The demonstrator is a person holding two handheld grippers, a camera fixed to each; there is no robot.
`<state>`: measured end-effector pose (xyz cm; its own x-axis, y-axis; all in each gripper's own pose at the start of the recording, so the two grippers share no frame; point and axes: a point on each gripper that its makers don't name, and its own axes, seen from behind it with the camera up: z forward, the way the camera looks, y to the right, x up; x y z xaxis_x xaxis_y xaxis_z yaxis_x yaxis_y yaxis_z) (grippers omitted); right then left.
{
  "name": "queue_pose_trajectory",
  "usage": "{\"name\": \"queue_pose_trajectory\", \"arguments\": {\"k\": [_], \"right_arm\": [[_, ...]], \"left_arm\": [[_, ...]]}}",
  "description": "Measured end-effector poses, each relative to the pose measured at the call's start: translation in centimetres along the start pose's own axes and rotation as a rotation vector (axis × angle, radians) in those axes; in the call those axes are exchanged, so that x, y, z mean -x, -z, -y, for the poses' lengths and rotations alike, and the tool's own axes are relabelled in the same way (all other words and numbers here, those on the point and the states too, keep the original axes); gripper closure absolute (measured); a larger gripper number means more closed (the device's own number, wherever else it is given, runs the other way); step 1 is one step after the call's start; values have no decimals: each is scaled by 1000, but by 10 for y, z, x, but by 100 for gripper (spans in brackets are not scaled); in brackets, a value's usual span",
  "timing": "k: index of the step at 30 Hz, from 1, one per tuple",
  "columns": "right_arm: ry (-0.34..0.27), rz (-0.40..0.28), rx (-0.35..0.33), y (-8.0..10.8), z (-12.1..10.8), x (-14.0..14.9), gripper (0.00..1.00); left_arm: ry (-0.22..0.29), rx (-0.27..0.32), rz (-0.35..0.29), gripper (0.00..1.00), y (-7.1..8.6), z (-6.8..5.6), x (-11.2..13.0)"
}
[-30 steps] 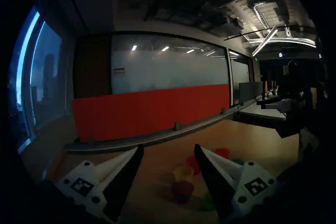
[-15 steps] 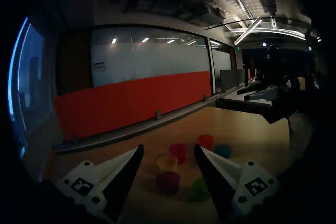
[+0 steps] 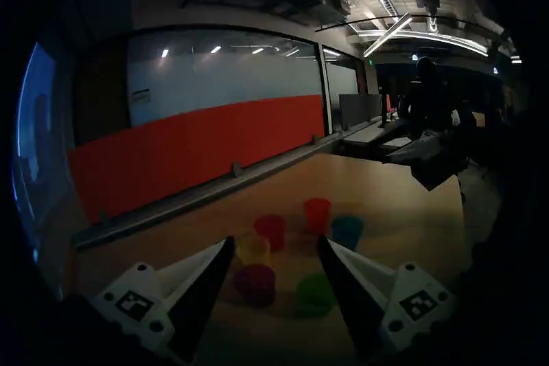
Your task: Pour water
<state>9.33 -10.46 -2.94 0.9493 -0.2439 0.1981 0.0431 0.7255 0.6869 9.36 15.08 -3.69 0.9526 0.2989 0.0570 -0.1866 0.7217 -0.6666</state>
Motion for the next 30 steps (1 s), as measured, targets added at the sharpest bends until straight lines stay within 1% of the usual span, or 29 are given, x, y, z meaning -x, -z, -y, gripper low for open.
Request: {"name": "queue_pose_trajectory", "arguments": {"k": [6,12,21,27,30], "right_arm": [[7,35,-25,-8,5,18,1],[5,69,-34,-16,4,33,1],[8,130,-49,-28,5,60,1],[13,167,-62,-37,8,78,1],[13,185,-66,-41,8,86,1]], "left_arm": [[11,37,46,11,-9,-12,24],[6,75,86,11,-17,-24,46],[3,113,151,11,-28,-33,79],[11,150,190,11,-32,-40,98],[5,163,215,11,-33,-43,109]]}}
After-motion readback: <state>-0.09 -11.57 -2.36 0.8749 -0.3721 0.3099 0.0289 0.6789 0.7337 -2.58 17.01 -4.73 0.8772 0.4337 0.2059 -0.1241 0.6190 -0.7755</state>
